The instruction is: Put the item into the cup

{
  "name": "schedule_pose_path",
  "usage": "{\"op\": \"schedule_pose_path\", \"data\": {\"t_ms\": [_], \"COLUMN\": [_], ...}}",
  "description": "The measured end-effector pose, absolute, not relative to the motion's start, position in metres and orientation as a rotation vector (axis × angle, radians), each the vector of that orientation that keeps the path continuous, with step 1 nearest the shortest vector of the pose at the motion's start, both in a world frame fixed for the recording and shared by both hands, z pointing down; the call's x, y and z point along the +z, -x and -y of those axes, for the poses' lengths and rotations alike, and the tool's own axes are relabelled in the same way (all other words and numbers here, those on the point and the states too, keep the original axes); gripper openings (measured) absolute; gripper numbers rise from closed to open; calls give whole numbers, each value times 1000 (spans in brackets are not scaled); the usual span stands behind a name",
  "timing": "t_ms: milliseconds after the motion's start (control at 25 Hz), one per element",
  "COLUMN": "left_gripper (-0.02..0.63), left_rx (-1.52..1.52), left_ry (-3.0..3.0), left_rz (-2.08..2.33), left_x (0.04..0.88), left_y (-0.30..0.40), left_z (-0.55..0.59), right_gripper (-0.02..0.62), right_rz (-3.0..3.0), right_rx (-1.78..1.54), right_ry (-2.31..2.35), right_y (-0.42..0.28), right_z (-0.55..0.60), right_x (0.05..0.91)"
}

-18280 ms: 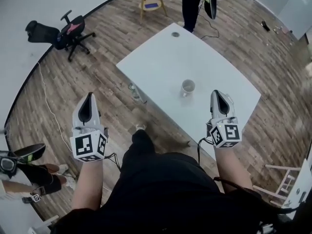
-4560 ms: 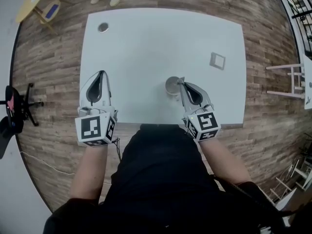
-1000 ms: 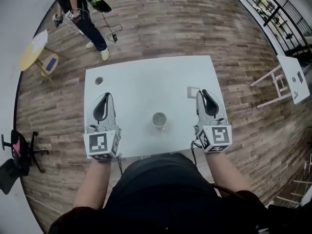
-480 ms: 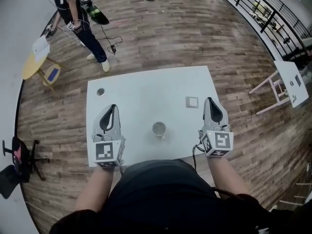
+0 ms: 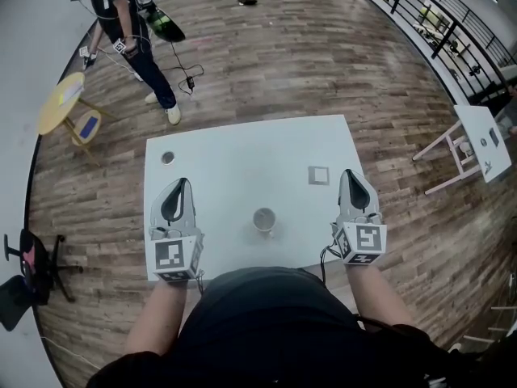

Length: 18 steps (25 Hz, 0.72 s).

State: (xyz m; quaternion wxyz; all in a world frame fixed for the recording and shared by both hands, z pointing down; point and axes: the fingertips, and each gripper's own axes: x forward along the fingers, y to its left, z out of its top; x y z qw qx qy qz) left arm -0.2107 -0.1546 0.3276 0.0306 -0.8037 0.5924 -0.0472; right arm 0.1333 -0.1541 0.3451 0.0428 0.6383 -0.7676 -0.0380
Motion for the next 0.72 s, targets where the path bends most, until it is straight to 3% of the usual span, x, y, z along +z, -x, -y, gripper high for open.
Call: {"op": "schedule_pose_path", "data": {"t_ms": [720], "left_gripper": [8], "left_rx": [-156], "left_ry": [2486], "left_rz": [-1853], "left_x": [335], "left_y": [213], "left_z": [164], "right_gripper": [2], "right_rz": [2308], "right_rx": [-113], "right_ry": [-1972], "right_y": [-144], "right_z": [161], "right_x": [347]}}
